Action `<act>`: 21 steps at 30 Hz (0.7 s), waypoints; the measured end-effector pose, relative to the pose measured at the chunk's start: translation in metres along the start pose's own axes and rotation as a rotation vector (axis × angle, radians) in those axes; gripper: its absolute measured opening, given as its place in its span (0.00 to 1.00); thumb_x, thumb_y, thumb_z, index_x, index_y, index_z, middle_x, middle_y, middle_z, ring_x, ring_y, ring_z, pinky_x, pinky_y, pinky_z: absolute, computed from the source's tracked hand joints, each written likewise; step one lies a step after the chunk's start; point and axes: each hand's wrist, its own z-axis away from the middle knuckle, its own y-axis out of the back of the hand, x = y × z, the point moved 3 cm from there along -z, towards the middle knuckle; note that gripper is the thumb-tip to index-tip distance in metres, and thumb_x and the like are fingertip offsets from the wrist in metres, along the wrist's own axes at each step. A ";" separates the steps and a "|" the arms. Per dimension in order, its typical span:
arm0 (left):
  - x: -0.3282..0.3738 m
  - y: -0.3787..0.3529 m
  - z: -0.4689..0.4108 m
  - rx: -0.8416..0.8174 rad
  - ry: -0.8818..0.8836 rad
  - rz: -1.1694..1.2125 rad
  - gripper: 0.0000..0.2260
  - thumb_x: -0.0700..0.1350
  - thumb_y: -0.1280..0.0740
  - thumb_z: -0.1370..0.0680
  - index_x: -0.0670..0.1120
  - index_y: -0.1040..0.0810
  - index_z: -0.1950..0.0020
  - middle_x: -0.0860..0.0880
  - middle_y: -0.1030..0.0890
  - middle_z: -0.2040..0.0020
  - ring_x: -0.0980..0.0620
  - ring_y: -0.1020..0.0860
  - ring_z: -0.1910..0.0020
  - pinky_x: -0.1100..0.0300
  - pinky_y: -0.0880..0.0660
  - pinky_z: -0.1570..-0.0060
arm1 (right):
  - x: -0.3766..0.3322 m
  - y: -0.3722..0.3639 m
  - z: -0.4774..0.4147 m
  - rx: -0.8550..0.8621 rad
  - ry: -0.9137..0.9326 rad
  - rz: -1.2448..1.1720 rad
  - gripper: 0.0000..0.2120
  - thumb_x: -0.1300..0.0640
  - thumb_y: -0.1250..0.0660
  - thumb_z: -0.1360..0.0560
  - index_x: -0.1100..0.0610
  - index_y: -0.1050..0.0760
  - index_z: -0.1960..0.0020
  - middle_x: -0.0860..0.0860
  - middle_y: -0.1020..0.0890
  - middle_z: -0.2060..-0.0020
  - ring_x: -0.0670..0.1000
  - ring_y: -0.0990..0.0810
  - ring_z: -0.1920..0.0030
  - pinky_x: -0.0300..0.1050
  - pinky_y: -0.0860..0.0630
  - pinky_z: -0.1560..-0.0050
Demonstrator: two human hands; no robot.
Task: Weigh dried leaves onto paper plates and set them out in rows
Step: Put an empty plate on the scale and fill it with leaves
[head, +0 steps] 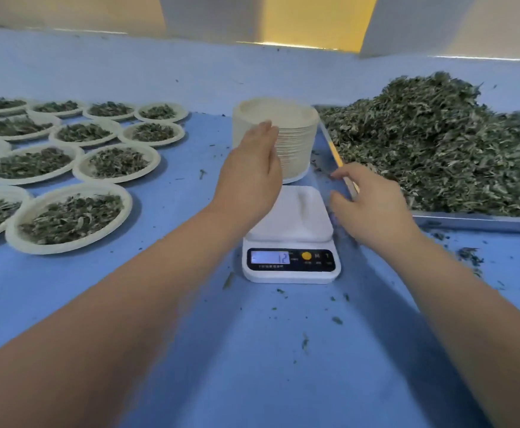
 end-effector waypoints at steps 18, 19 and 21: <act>0.004 -0.015 -0.094 -0.173 -0.107 -0.675 0.09 0.39 0.42 0.15 0.43 0.26 0.53 0.45 0.27 0.58 0.40 0.28 0.55 0.50 0.31 0.57 | 0.056 -0.007 -0.017 0.010 -0.014 0.406 0.20 0.38 0.47 0.18 0.50 0.24 0.48 0.46 0.26 0.72 0.47 0.31 0.72 0.46 0.37 0.65; 0.005 -0.014 -0.095 -0.159 -0.111 -0.675 0.08 0.39 0.42 0.15 0.43 0.25 0.50 0.44 0.27 0.57 0.40 0.28 0.55 0.50 0.31 0.56 | 0.056 -0.007 -0.017 0.016 -0.014 0.408 0.20 0.38 0.47 0.18 0.50 0.24 0.48 0.46 0.26 0.72 0.47 0.31 0.72 0.46 0.36 0.65; 0.007 -0.013 -0.096 -0.123 -0.120 -0.673 0.09 0.37 0.43 0.16 0.40 0.24 0.41 0.41 0.25 0.51 0.39 0.27 0.54 0.49 0.31 0.56 | 0.056 -0.007 -0.017 0.029 -0.011 0.413 0.20 0.38 0.47 0.18 0.51 0.23 0.48 0.47 0.25 0.71 0.49 0.29 0.72 0.46 0.36 0.65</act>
